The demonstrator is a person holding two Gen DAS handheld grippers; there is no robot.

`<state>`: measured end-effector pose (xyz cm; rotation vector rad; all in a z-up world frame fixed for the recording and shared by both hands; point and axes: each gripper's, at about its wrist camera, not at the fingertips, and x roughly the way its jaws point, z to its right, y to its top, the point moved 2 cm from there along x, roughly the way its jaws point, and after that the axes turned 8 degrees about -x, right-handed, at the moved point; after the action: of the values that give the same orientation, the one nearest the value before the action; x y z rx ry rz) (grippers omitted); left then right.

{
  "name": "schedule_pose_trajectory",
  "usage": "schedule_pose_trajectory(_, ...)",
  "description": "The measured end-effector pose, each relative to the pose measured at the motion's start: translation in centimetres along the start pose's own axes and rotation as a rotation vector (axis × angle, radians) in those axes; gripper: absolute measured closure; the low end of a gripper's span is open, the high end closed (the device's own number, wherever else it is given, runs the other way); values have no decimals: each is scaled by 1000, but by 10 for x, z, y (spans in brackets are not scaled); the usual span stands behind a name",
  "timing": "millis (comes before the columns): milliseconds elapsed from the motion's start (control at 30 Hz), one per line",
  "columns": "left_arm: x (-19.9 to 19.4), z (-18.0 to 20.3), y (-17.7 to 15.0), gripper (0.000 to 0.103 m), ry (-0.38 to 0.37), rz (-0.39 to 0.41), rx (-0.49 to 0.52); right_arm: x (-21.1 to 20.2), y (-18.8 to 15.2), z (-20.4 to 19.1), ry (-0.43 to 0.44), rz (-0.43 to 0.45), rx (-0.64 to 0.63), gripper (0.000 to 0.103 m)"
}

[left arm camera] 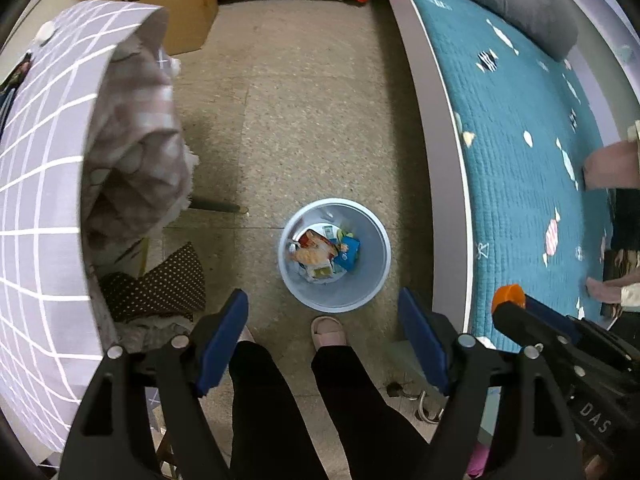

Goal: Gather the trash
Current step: 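Carry the snack bag and orange cap over the bin and open both grippers, then swing both open grippers back toward the table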

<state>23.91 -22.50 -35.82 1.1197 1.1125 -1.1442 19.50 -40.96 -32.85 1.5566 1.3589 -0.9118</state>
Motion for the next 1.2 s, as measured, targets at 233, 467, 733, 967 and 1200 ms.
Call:
schedule_pose_trajectory(233,-14,-16,2,27,3,24,-28,3,10,-10,-15,0,-13,56)
schedule_pose_trajectory(467,-22,-22,2,27,-2,31,-37,-1,16,-16,-34,7,-28,50)
schedule_pose_trajectory(733,-44,-20,9,27,-25,61,-41,-16,24,-32,-26,22,-57,50)
schedule_pose_trajectory(967,-99,-46,24,27,-43,175,-85,-42,51,-76,-5,82,-141,50)
schedule_pose_trajectory(1200,-155,-125,43,27,-18,278,-214,-47,84,-164,67,125,-244,50)
